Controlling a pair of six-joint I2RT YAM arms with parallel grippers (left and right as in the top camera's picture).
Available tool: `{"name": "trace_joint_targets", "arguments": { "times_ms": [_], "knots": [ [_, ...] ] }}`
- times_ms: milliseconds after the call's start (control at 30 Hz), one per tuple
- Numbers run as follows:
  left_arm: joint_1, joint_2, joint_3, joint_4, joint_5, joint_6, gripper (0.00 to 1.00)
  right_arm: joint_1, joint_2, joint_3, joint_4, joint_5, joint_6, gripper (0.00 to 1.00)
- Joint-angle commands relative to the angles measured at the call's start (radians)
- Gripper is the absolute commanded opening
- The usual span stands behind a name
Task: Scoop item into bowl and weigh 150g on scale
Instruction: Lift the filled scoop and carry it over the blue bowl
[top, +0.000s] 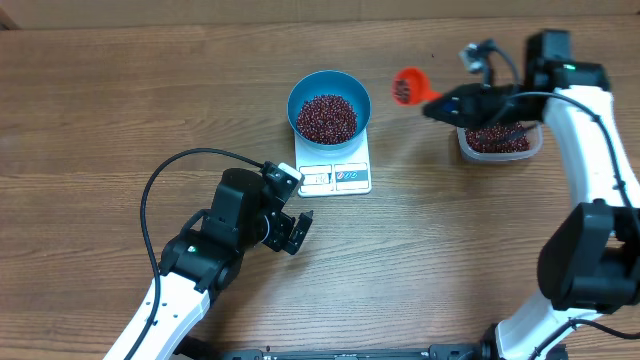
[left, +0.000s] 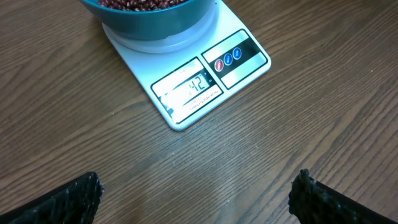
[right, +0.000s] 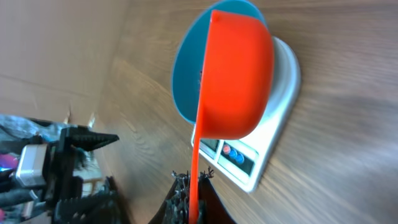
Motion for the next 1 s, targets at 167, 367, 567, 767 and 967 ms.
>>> {"name": "trace_joint_targets", "arguments": {
  "times_ms": [167,367,567,767,967],
  "knots": [
    [0.003,0.004,-0.003,0.001,-0.006,-0.010,1.00,0.197,-0.009,0.030,0.154,0.136,0.172,0.04],
    [0.003,0.004,-0.003,0.001,-0.006,-0.009,1.00,0.290,-0.009,0.030,0.216,0.254,0.225,0.04],
    [0.003,0.004,-0.003,0.001,-0.006,-0.010,1.00,0.344,-0.009,0.030,0.236,0.383,0.243,0.04],
    [0.004,0.004,-0.003,0.001,-0.006,-0.009,1.00,0.389,-0.009,0.029,0.248,0.528,0.243,0.04],
    [0.003,0.004,-0.003,0.001,-0.006,-0.009,1.00,0.425,-0.009,0.029,0.261,0.620,0.242,0.04]
  ]
}}
